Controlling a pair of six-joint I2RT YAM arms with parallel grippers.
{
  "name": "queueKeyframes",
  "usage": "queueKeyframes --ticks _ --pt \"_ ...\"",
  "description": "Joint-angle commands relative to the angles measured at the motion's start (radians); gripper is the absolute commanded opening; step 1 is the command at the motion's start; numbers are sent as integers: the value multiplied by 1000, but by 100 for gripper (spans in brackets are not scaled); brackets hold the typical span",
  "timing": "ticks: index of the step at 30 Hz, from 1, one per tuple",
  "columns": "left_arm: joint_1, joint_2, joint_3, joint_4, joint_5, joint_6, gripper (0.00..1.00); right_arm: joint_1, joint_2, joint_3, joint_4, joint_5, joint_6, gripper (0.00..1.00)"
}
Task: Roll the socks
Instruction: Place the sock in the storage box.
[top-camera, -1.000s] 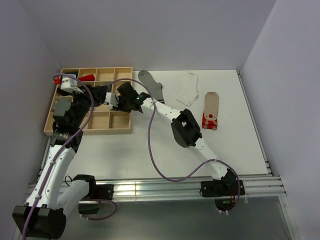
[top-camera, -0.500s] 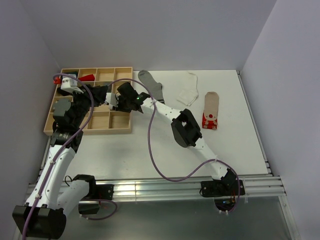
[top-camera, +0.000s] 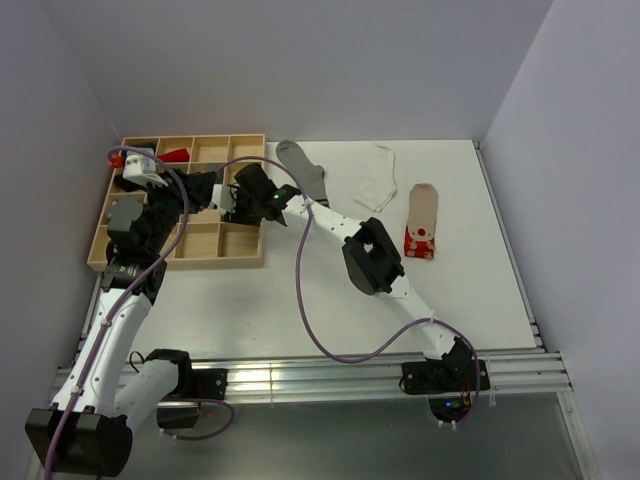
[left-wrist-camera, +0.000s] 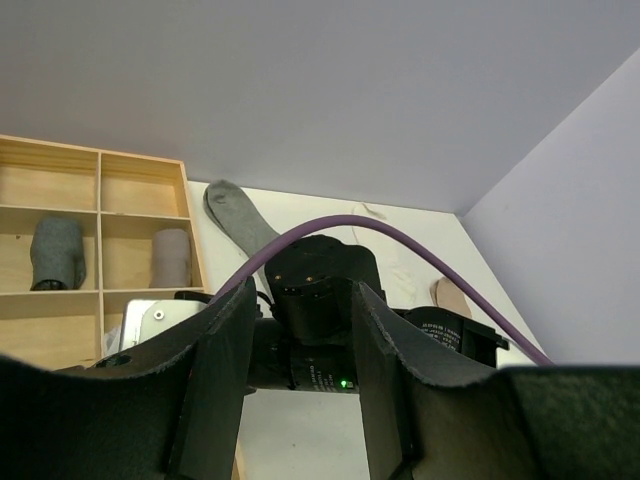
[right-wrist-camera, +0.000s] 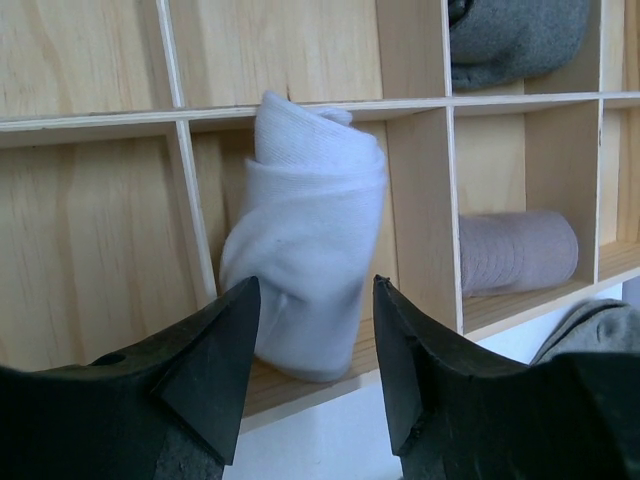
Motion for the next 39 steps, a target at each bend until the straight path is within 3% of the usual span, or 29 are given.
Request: queueKeyframes --ticks 1,29,39 --pt "5 -2 -3 47 11 -11 48 16 -35 -16 -32 -68 4 57" --pt "5 -4 -18 56 7 -4 49 -3 -263 -104 16 -122 88 59" --pt "5 0 -11 53 27 -14 49 -107 -427 -188 -53 -95 215 58"
